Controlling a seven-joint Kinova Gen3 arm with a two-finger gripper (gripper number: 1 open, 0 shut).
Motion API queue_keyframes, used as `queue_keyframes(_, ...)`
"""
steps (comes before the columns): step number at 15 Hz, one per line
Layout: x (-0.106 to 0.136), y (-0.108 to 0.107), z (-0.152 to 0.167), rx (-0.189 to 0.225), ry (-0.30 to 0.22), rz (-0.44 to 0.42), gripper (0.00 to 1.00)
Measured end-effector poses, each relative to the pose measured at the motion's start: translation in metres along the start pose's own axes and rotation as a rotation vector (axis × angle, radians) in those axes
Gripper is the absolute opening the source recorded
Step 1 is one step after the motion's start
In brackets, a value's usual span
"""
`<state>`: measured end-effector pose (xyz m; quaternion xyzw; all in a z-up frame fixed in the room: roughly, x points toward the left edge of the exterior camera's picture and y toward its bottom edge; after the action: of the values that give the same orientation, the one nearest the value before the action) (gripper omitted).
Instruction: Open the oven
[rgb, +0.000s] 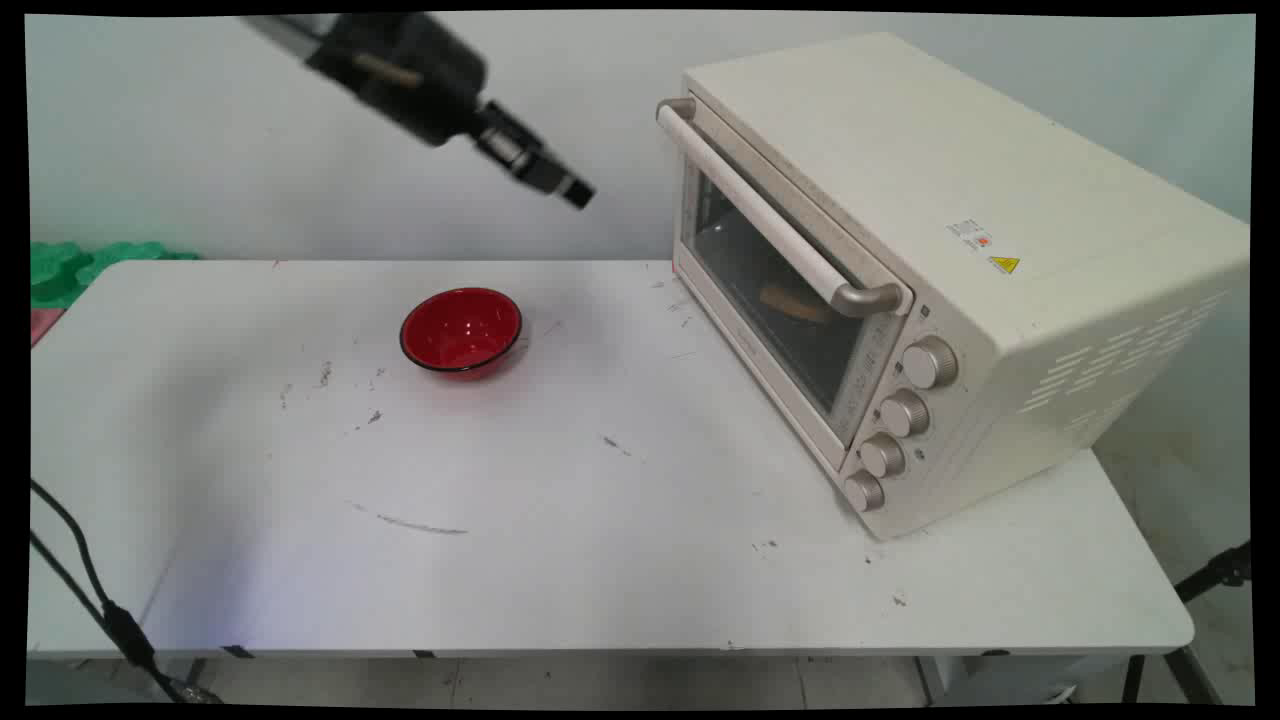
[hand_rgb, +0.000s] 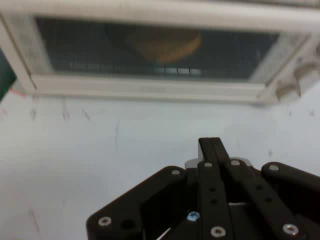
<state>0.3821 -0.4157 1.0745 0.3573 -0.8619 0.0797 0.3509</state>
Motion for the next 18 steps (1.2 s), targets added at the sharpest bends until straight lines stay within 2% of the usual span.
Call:
queue_keyframes(6, 0.061, 0.003, 0.047, 0.024, 0.025, -0.004, 0.00)
queue_keyframes(10, 0.091, 0.004, 0.073, 0.028, 0.039, -0.001, 0.00)
queue_keyframes(18, 0.124, 0.006, 0.104, 0.026, 0.038, 0.024, 0.00)
